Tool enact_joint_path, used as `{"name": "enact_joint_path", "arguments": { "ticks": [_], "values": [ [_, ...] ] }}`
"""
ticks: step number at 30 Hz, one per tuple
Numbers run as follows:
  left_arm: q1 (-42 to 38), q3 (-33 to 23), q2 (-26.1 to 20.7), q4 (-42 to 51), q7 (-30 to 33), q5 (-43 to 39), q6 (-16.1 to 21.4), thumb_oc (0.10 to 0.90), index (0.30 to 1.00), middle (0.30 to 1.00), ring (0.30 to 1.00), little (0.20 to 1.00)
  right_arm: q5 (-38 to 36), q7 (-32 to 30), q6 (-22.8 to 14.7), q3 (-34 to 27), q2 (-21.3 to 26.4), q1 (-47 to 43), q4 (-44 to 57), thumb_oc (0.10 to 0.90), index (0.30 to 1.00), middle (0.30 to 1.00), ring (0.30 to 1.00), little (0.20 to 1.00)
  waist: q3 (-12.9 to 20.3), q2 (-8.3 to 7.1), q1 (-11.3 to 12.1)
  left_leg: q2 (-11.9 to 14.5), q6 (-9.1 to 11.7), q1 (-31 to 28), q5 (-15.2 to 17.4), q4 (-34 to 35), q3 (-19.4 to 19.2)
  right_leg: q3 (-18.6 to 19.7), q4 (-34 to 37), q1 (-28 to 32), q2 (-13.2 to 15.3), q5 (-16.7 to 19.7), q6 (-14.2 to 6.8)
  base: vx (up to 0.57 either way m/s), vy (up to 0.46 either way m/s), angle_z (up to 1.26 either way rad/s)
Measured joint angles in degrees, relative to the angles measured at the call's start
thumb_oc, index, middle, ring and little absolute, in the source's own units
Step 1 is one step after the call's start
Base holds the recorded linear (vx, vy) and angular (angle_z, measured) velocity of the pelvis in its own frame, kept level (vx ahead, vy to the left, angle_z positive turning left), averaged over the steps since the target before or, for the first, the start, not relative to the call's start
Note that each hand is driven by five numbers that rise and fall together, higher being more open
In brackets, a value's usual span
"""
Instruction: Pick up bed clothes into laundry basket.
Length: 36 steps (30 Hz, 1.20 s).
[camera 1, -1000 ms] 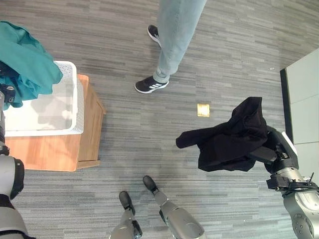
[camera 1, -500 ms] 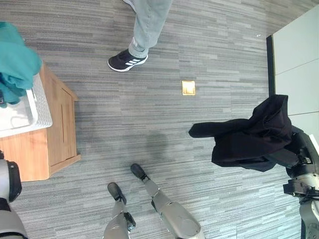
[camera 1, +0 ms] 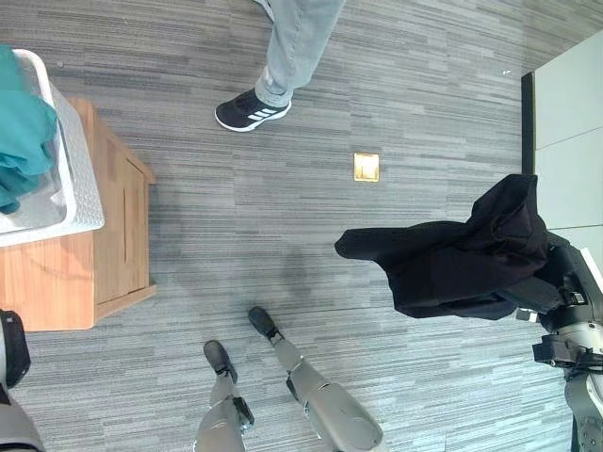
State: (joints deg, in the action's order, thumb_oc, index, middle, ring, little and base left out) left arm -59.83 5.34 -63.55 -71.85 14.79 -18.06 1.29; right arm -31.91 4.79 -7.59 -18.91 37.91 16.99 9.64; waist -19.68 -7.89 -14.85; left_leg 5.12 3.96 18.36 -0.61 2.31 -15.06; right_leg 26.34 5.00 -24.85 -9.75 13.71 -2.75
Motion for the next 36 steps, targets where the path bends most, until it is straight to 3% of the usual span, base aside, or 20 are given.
{"name": "enact_joint_path", "arguments": {
  "ticks": [6,7,19,29,34,35,36],
  "values": [
    [4.3,-4.3,-0.1,-0.7,-0.1,-2.5,0.0,0.406,0.309,0.309,0.309,0.309,0.0,0.2,0.0,0.7,1.4,0.0,-0.1,0.400,0.300,0.300,0.300,0.300,0.0,0.02,0.1,0.1,0.1,0.3,0.0,-0.1,0.8,-0.9,0.0,0.0,0.0,0.0,0.0,-0.02,0.000,0.06],
    [4.7,-4.3,-0.1,-1.2,-0.2,-2.7,0.0,0.800,0.900,0.900,0.900,0.900,0.0,0.2,0.0,0.7,1.8,0.0,-0.1,0.400,0.300,0.300,0.300,0.300,0.0,0.02,0.2,0.1,0.0,0.3,0.0,-0.1,0.9,-0.9,0.0,0.0,0.0,0.0,0.0,0.00,0.000,0.00],
    [4.6,-5.3,0.0,-1.7,-2.1,-4.5,-0.3,0.800,0.900,0.900,0.900,0.900,0.0,1.3,0.0,1.5,2.3,-1.8,-0.2,0.400,0.300,0.300,0.300,0.300,0.0,-0.01,0.1,0.2,0.1,-0.5,-0.1,-0.3,1.2,-1.1,0.0,0.8,-0.1,0.1,0.0,0.00,0.001,0.00],
    [2.6,-3.5,-0.1,9.3,-3.0,-8.7,2.2,0.800,0.900,0.900,0.900,0.900,-0.6,2.6,0.4,7.1,1.4,-3.4,-0.3,0.400,0.300,0.300,0.300,0.300,0.0,-0.01,1.7,0.7,0.4,-6.0,-0.1,1.0,0.4,-0.9,0.0,5.4,-0.8,0.1,0.0,0.02,-0.038,-0.06],
    [7.2,-4.0,0.6,23.1,-2.1,-12.0,4.2,0.800,0.900,0.900,0.900,0.900,0.1,2.5,0.7,7.8,1.1,-6.4,-1.9,0.400,0.300,0.300,0.300,0.300,-0.2,0.28,2.8,0.8,1.0,-8.9,-0.4,1.0,0.6,-2.8,0.0,8.1,-0.8,-0.1,0.2,0.06,-0.065,0.01],
    [8.8,-3.7,0.7,27.4,-2.0,-12.4,5.0,0.800,0.900,0.900,0.900,0.900,0.2,2.2,0.8,7.7,1.1,-8.5,-3.2,0.400,0.300,0.300,0.300,0.300,-0.4,0.70,3.3,0.9,1.2,-9.9,-0.4,1.4,1.3,-3.2,0.0,9.4,-0.7,-0.3,0.4,0.00,-0.047,0.30],
    [15.5,-4.9,0.8,38.6,-1.6,-12.9,7.3,0.800,0.900,0.900,0.900,0.900,0.9,1.3,0.8,6.6,1.2,-10.4,-5.1,0.400,0.300,0.300,0.300,0.300,-1.1,2.00,4.2,0.8,1.6,-12.2,-0.8,2.3,2.5,-4.4,0.0,11.5,-0.6,-0.5,0.5,-0.01,-0.029,0.34]
  ]
}}
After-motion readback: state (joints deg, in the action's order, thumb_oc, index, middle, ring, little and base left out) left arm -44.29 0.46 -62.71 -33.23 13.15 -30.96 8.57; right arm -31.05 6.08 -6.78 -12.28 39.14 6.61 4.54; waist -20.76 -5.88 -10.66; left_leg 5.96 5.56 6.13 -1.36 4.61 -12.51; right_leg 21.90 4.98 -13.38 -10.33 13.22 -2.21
